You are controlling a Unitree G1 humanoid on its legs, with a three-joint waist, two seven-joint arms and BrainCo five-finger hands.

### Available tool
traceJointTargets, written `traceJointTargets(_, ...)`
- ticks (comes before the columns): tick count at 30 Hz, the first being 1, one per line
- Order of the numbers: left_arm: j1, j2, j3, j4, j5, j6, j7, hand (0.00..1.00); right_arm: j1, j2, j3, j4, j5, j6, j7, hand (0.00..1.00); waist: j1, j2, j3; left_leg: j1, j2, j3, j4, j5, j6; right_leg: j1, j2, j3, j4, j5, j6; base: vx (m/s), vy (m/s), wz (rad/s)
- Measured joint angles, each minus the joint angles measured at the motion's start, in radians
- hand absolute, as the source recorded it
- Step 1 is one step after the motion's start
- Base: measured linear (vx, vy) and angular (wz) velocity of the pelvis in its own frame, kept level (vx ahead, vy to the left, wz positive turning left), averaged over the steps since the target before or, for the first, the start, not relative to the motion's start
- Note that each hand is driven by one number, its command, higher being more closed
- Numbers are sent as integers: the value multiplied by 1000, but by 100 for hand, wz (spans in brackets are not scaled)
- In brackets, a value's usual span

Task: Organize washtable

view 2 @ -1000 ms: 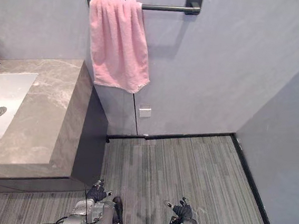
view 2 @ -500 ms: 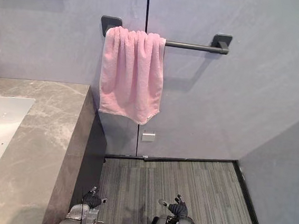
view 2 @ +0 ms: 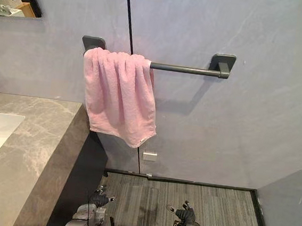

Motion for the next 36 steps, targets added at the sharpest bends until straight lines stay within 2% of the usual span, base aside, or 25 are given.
traceJointTargets(1,0,0,-1,1,-1,-1,0,0,0,-5,0,6,0,0,-1,0,1,9,-1,32,-25,-17,-105,78,21,-1,-4,17,15,-11,18,168,139,-18)
traceJointTargets(3,0,19,-1,4,-1,-1,2,0,3,2,14,13,-1,5,0,0,3,-31,-8,72,-69,4,-171,91,33,5,-38,37,-9,-9,41,133,120,-13)
traceJointTargets(5,0,27,-1,8,0,-1,2,0,10,8,20,12,-1,4,-1,0,3,-39,-12,91,-89,21,-179,90,36,24,-52,51,-21,-4,51,171,106,-11)
traceJointTargets(9,7,27,-10,17,0,-1,1,0,12,10,19,13,-2,4,0,0,0,-31,-20,157,-127,31,-253,103,54,58,-75,59,-51,-2,60,79,56,-5)
traceJointTargets(16,24,42,-63,-2,-25,-3,15,0,16,3,19,15,-1,-3,-7,0,-2,-27,-24,202,-152,2,-378,177,48,69,-73,35,-70,-1,61,-12,-30,11)
traceJointTargets(21,120,52,-113,-242,-105,-15,27,0,32,-10,21,12,-1,-11,-13,0,1,-25,-31,217,-153,-14,-439,214,44,62,-65,26,-72,0,58,-47,-39,7)
traceJointTargets(25,239,71,-119,-610,-160,-35,47,0,68,-26,55,-41,-1,-16,-26,0,7,-26,-43,214,-153,-12,-449,218,45,52,-65,30,-71,3,57,-21,-6,-3)
traceJointTargets(28,256,75,-117,-728,-166,-55,69,0,84,-28,71,-54,-1,-17,-26,0,26,-25,-46,215,-153,-9,-445,218,45,53,-66,33,-71,4,58,-6,-1,-1)
traceJointTargets(36,312,41,-110,-1012,-175,-91,137,0,109,-28,90,-78,0,-17,-26,0,27,-33,-53,189,-143,-14,-388,200,49,55,-72,29,-52,3,58,-25,-5,2)
